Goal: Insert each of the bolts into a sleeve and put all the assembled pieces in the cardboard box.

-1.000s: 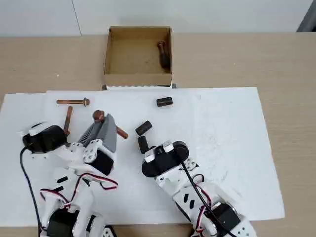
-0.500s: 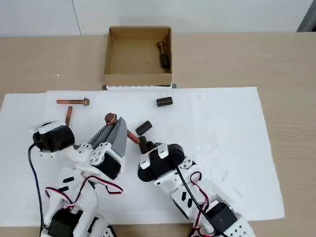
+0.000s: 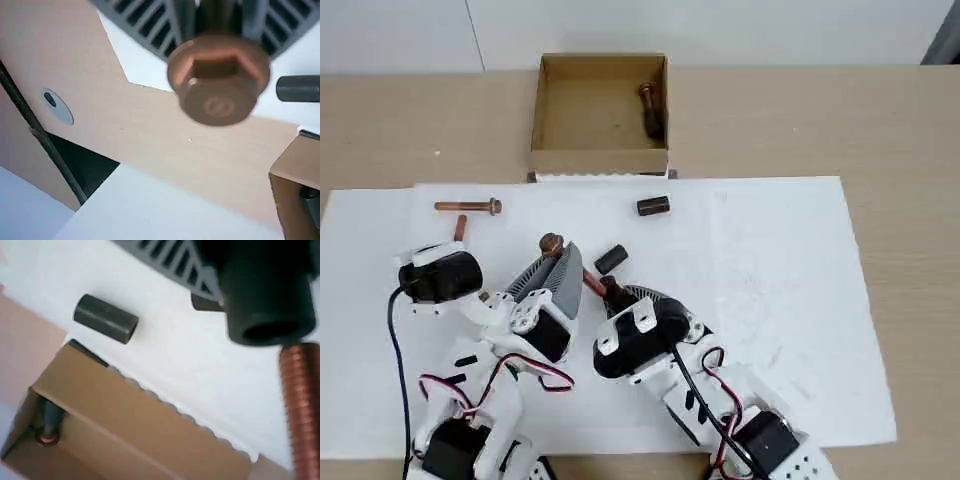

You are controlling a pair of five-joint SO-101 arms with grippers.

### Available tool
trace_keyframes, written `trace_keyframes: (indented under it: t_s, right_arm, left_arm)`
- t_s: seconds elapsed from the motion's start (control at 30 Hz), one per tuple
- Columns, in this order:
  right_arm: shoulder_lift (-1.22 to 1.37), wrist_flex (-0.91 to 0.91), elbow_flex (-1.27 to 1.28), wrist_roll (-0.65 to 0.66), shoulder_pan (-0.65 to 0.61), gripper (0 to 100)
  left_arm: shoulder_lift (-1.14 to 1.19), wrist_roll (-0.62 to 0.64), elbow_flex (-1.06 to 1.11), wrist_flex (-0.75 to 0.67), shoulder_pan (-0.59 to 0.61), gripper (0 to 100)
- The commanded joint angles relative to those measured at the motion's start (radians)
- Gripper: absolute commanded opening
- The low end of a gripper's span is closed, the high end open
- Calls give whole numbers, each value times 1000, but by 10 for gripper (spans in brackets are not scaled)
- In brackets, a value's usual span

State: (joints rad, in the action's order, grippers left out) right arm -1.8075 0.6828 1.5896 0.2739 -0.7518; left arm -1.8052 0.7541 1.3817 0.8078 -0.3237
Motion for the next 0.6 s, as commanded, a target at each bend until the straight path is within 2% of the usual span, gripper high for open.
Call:
trace_keyframes:
  t_s: [0.0, 0.57]
  right_arm:
    - [-7, -28, -6, 9, -7, 3]
    - [-7, -30, -6, 40, -7, 3]
  left_arm:
    - [-11, 3, -5, -28, -6, 7]
    - [-11, 5, 2, -28, -8, 7]
